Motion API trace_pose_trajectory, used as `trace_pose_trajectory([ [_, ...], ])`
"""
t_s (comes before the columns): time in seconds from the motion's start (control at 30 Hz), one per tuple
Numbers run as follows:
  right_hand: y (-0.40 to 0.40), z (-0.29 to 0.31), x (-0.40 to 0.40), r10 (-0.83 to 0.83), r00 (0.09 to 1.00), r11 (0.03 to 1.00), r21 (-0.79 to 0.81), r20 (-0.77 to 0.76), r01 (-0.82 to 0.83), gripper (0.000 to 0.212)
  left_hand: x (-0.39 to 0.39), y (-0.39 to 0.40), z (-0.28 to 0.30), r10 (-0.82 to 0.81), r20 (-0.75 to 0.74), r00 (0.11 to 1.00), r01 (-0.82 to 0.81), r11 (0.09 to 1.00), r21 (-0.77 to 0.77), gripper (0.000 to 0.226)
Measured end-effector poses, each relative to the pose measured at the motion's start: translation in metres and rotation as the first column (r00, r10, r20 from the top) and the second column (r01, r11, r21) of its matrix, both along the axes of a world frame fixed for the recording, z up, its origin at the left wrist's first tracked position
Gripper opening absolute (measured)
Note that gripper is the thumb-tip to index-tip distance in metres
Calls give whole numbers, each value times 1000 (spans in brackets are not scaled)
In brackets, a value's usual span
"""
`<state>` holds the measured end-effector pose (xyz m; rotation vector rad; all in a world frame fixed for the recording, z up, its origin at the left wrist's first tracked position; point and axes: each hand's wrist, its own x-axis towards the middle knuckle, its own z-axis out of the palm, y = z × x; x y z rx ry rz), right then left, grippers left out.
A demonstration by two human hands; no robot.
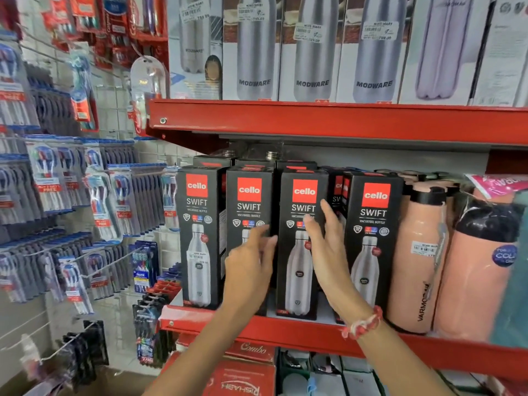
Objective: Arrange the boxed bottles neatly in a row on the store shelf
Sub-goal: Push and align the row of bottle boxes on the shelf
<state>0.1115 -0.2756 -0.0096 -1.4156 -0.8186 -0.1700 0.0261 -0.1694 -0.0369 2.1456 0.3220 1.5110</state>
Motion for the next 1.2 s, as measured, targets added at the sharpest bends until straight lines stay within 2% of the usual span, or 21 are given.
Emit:
trace_pose_trajectory([
  [0.1, 21, -5, -27, -206, 972, 976, 97, 113, 195, 45, -25, 32, -1, -14, 85, 996, 21, 997, -77, 29],
  [0.17, 39, -17, -50, -301, 930, 949, 165, 210, 270, 40, -42, 55, -9, -9, 133, 991, 26, 992, -127, 29],
  [0.2, 51, -24, -60, -282, 929, 953, 181, 240, 243, 38, -50, 66, -13, -4, 143, 990, 27, 988, -155, 30],
  [0.23, 64, -32, -68, -191, 954, 974, 164, 229, 155, 37, -55, 76, -19, -2, 145, 989, 30, 980, -195, 32],
  [0.3, 90, -46, -85, 127, 989, 990, 51, 74, -131, 36, -64, 95, -27, -18, 145, 989, 65, 943, -326, 40],
  [0.33, 103, -52, -91, 246, 969, 969, -9, -25, -246, 41, -67, 103, -30, -50, 148, 988, 106, 910, -400, 47],
  [0.37, 115, -59, -95, 295, 951, 951, -62, -94, -302, 50, -69, 111, -33, -108, 157, 982, 170, 868, -467, 53],
  [0.47, 142, -75, -100, 280, 943, 947, -110, -181, -302, 69, -71, 132, -44, -333, 148, 931, 355, 733, -581, 64],
  [0.57, 150, -84, -99, 276, 936, 949, -92, -217, -301, 65, -68, 146, -55, -488, 82, 869, 420, 641, -643, 69],
  [0.67, 153, -88, -102, 308, 926, 938, -96, -216, -334, 59, -69, 152, -61, -585, 57, 809, 468, 581, -666, 68],
  [0.8, 148, -88, -106, 347, 911, 912, -146, -222, -383, 91, -82, 155, -60, -624, 51, 780, 489, 556, -673, 63],
  [0.9, 140, -84, -110, 361, 897, 898, -164, -255, -408, 96, -93, 153, -59, -655, 30, 755, 491, 535, -688, 57],
  [1.0, 138, -85, -109, 360, 890, 899, -151, -280, -412, 102, -99, 150, -62, -643, 7, 766, 487, 573, -660, 61],
  [1.1, 136, -86, -108, 356, 895, 900, -161, -270, -406, 87, -97, 150, -65, -625, -37, 780, 457, 608, -649, 80],
  [1.2, 129, -83, -106, 363, 893, 889, -187, -266, -418, 57, -100, 150, -65, -637, -32, 770, 462, 592, -661, 78],
])
